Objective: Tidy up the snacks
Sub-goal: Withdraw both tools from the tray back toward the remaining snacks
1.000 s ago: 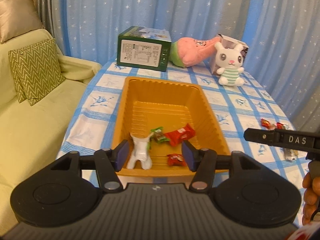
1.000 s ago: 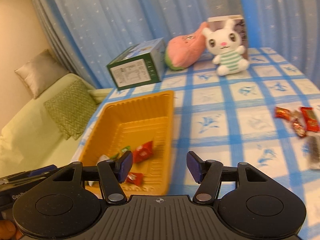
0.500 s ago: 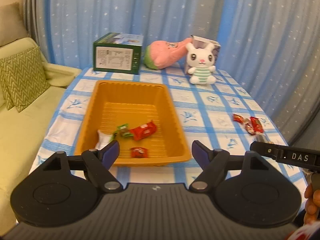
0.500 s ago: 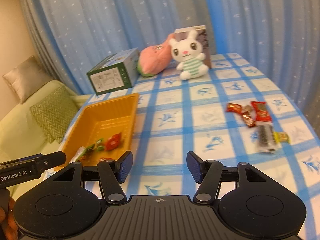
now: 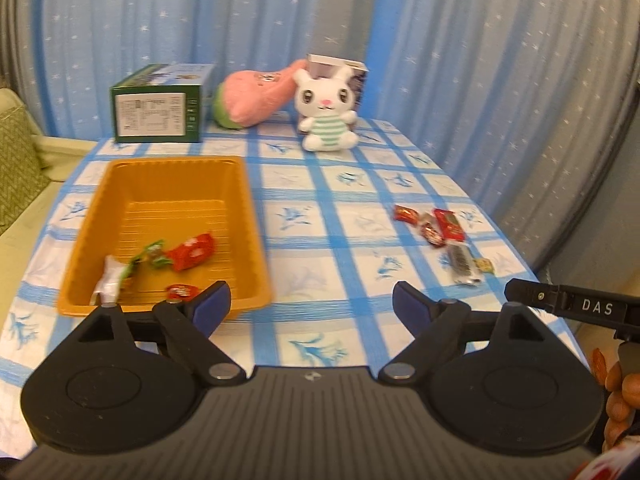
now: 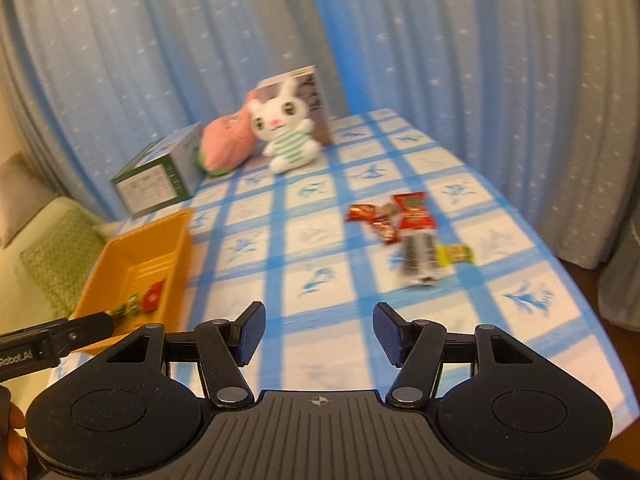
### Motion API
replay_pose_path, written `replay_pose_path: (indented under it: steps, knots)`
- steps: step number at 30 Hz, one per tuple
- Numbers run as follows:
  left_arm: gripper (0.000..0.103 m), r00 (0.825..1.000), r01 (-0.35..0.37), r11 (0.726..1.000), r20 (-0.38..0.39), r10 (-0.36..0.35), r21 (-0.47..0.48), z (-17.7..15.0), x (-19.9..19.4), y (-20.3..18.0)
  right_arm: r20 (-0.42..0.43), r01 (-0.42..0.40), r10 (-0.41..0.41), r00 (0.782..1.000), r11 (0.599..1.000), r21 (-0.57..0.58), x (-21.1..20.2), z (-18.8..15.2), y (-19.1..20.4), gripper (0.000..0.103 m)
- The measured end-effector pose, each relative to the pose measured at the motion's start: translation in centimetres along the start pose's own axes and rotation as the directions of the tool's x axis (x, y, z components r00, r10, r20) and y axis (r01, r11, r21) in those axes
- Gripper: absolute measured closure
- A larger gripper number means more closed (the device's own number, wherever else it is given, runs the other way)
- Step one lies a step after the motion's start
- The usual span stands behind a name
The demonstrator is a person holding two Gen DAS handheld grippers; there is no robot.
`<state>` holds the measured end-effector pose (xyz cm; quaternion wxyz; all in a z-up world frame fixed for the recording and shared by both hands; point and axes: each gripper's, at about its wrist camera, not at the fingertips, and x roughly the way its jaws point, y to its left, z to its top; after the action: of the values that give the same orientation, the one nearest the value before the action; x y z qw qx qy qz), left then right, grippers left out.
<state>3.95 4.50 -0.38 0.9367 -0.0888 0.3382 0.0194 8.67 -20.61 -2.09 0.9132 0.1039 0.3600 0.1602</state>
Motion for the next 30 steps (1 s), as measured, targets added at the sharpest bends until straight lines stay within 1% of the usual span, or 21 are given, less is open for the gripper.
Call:
replay_pose_path:
  steps: [10,14,17,23,28,30]
  knots:
    - [0.015,0.997,0.068,0.996,-0.026,-0.066,0.051,0.4,2.6,-4.9,0.024,0.076,-0.078,0.997,0.994,0.077,-1.2,0.6,-5.8,0.043]
    - [0.015,0.995,0.097,0.992,-0.042,-0.094,0.074,0.8,4.0,-6.9,0.028,0.100,-0.102,0.994,0.992,0.073,-1.1,1.3,-7.6,0.043]
    - [0.015,0.992,0.117,0.989,-0.053,-0.113,0.087,1.2,5.2,-8.4,0.029,0.121,-0.122,0.992,0.992,0.033,-0.8,2.2,-8.7,0.043]
    - [0.016,0.987,0.155,0.980,-0.063,-0.148,0.125,1.9,8.2,-11.3,-0.002,0.126,-0.127,0.992,0.989,-0.080,1.1,4.2,-11.7,0.043]
    - [0.016,0.982,0.176,0.974,-0.092,-0.164,0.141,2.1,11.7,-13.7,-0.035,0.096,-0.102,0.994,0.983,-0.157,3.7,5.0,-14.3,0.043]
    - [0.019,0.979,0.187,0.973,-0.110,-0.173,0.138,2.1,13.4,-14.5,-0.047,0.071,-0.080,0.996,0.981,-0.182,4.8,5.1,-15.2,0.043]
